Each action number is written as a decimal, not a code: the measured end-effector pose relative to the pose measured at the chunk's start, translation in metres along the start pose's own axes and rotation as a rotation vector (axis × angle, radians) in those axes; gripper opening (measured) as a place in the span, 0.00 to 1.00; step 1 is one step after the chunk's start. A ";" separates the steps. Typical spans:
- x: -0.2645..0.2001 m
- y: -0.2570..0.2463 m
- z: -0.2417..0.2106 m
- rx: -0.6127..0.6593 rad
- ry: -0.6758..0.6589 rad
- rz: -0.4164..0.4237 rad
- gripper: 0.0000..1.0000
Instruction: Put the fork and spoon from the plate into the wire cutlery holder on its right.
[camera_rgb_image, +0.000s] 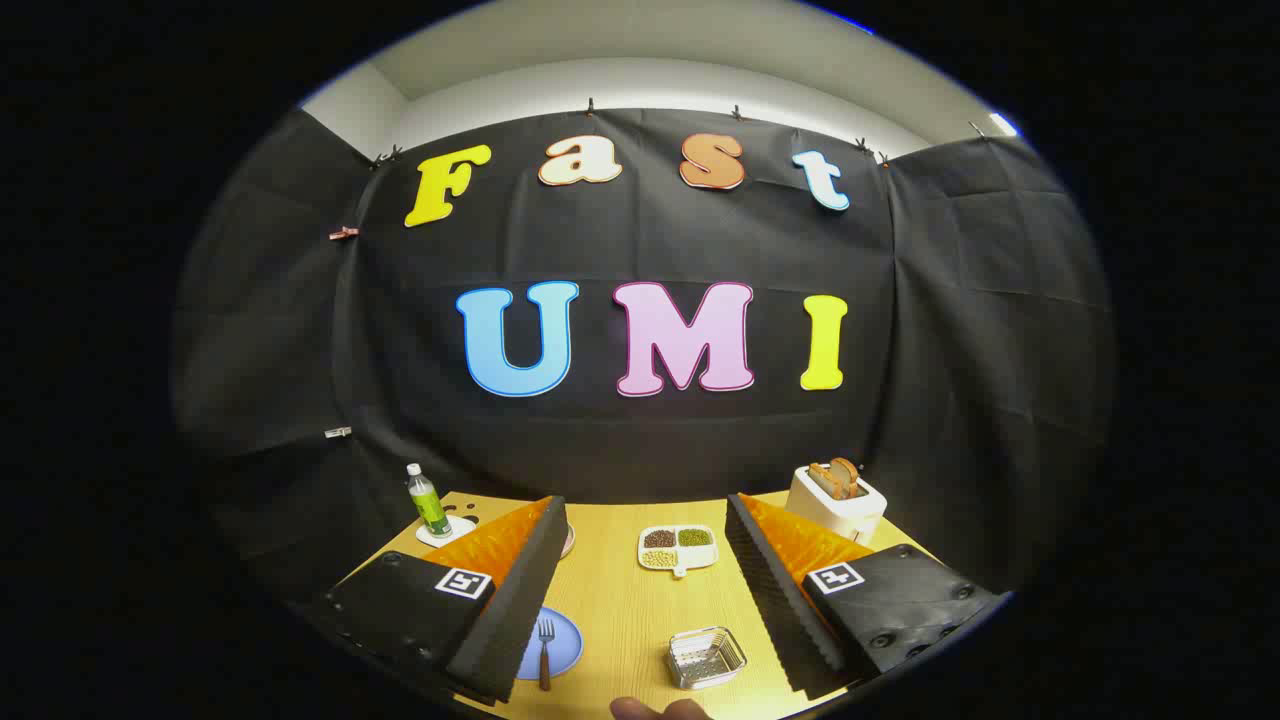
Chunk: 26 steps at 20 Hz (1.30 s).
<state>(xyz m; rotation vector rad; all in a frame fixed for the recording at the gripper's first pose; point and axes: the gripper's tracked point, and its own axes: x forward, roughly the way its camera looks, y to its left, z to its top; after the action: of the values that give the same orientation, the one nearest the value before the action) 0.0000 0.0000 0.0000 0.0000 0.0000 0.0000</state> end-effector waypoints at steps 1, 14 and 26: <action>0.000 0.000 0.000 -0.003 -0.003 -0.002 0.99; 0.002 -0.007 -0.029 -0.019 0.058 -0.031 0.99; 0.023 0.056 -0.118 -0.025 0.329 0.113 0.99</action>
<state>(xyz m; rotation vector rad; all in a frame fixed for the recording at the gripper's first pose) 0.0230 0.0556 -0.1181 -0.0249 0.3290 0.1134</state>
